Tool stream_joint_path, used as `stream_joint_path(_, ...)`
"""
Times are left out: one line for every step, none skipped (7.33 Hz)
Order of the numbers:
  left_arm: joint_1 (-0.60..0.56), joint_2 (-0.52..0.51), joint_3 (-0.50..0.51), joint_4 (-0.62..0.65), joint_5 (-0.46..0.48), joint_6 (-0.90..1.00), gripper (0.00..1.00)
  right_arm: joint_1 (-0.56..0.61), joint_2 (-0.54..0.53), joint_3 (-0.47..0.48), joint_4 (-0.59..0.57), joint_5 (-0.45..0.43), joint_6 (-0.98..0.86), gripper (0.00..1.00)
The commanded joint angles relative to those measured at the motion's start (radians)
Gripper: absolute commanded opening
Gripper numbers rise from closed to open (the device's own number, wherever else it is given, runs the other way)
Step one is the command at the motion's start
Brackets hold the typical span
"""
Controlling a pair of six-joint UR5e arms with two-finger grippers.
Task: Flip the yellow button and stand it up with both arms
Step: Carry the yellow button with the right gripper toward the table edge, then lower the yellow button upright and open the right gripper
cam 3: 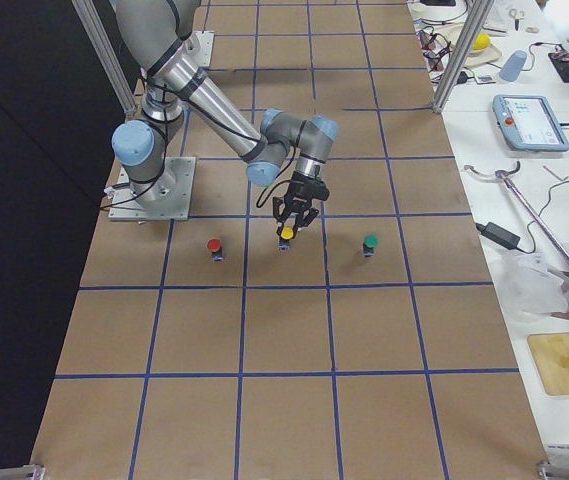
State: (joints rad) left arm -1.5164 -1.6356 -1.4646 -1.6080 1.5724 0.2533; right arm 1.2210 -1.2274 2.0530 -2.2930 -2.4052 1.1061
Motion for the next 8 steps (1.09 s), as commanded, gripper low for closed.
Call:
stream_joint_path(-0.007, -0.006, 0.013, -0.035, -0.005, -0.116, 0.99, -0.003, 0.011, -0.004, 0.0, 0.0, 0.0, 0.33)
stream_joint_path(-0.007, -0.004, 0.017, -0.05, -0.006, -0.147, 0.99, -0.003, 0.012, -0.007, -0.002, 0.0, 0.0, 0.37)
stream_joint_path(-0.005, -0.001, 0.018, -0.055, -0.009, -0.147, 0.99, -0.003, 0.02, -0.01, -0.002, 0.0, 0.0, 0.45)
stream_joint_path(-0.005, 0.0, 0.017, -0.055, -0.009, -0.149, 0.99, -0.003, 0.02, -0.011, -0.002, -0.002, 0.0, 0.58)
stream_joint_path(-0.005, 0.0, 0.017, -0.055, -0.008, -0.147, 0.99, -0.003, 0.02, -0.011, -0.003, -0.002, 0.0, 0.67)
stream_joint_path(-0.005, 0.0, 0.017, -0.055, -0.008, -0.147, 0.99, -0.003, 0.02, -0.013, -0.003, 0.0, 0.0, 0.84)
stream_joint_path(-0.005, 0.0, 0.017, -0.055, -0.009, -0.147, 1.0, -0.003, 0.02, -0.013, -0.003, 0.0, 0.0, 0.91)
stream_joint_path(-0.005, 0.0, 0.017, -0.055, -0.009, -0.147, 0.99, -0.003, 0.019, -0.02, -0.002, 0.001, -0.014, 0.99)
